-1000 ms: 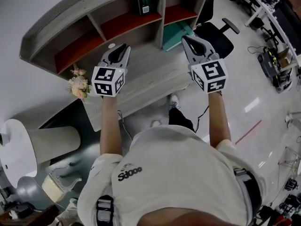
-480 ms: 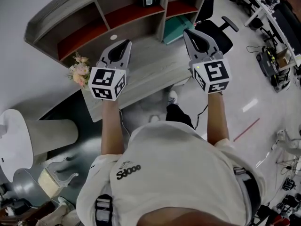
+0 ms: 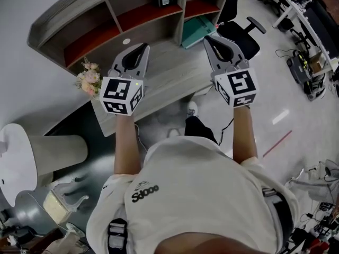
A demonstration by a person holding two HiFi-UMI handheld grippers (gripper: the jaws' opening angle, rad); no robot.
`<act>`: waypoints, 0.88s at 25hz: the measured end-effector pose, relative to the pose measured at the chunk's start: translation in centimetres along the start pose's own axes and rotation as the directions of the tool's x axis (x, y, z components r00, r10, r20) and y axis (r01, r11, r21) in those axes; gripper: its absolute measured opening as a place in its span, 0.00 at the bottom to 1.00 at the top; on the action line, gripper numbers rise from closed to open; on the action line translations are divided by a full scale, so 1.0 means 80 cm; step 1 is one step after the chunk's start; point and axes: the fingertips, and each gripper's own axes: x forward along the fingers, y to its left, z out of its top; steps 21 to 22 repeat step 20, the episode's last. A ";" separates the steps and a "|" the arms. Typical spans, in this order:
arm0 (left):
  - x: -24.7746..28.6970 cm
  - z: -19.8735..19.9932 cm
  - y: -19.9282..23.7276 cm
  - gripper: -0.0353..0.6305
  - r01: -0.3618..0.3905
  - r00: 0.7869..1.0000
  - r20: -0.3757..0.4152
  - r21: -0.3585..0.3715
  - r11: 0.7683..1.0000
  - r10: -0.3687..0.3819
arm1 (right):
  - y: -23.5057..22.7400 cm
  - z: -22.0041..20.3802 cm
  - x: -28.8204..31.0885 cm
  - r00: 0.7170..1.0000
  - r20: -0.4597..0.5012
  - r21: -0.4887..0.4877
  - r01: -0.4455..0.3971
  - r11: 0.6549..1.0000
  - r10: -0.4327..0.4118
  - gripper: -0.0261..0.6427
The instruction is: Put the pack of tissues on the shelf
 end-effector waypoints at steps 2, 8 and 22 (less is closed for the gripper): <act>-0.001 0.000 -0.002 0.09 -0.001 1.000 0.003 0.001 1.000 0.001 | -0.001 -0.003 -0.004 1.000 -0.006 -0.001 0.004 1.000 -0.004 0.05; 0.001 -0.013 -0.007 0.09 0.008 1.000 -0.015 -0.021 1.000 -0.009 | -0.002 -0.012 -0.008 1.000 -0.021 0.012 0.004 1.000 -0.004 0.05; 0.009 -0.017 -0.009 0.09 0.035 0.999 -0.020 -0.041 0.999 -0.036 | -0.008 -0.021 -0.005 0.999 -0.041 0.023 0.015 1.000 -0.014 0.05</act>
